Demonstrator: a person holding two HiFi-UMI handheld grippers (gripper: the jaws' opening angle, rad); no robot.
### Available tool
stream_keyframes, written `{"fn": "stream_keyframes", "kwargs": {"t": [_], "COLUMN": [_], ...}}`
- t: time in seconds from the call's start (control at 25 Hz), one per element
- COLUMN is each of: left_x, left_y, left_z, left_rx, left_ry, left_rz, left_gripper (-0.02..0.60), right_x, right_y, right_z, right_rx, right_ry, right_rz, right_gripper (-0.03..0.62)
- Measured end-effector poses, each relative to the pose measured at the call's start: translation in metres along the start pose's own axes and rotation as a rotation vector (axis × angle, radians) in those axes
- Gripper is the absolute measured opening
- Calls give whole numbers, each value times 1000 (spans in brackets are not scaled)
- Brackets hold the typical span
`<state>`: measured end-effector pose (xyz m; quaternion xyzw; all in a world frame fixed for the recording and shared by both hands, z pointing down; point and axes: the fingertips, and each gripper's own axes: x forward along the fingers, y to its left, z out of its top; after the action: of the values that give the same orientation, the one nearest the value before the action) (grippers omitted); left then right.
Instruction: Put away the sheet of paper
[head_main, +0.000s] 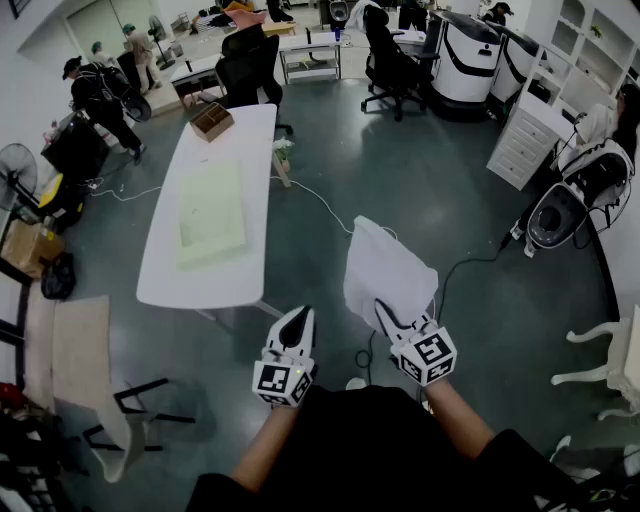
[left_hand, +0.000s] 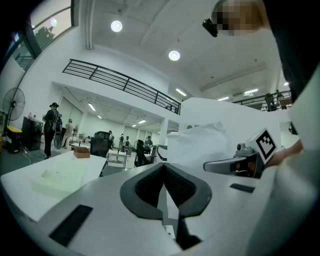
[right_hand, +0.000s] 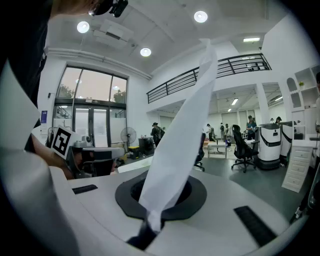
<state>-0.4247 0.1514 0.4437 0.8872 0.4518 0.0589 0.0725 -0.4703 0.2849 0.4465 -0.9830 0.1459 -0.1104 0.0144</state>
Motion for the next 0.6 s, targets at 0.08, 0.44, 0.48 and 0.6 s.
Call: {"fn": "stream_keyframes", "kwargs": {"t": [0.08,0.44,0.48,0.6], "left_x": [-1,-12,-13,-14], "left_y": [-8,-13,-12,-3], "left_z": [-8,-20,-21,-27], "left_rx": [-4,7,8,8], "left_ry": [9,33,36,39], "left_rz": [-3,47,48,48], "left_gripper": [4,5,5,4], "right_x": [-5,-23,-23,-14], "right_y": [-1,-18,-18,-17], "right_z": [-2,-15,-17,-22], "right_rx": [-4,69,74,76], "right_ry": [-3,-17,-17,-18], "right_rz": [4,-24,-23,-22], "right_gripper": [-2,-2,-2,-2]}}
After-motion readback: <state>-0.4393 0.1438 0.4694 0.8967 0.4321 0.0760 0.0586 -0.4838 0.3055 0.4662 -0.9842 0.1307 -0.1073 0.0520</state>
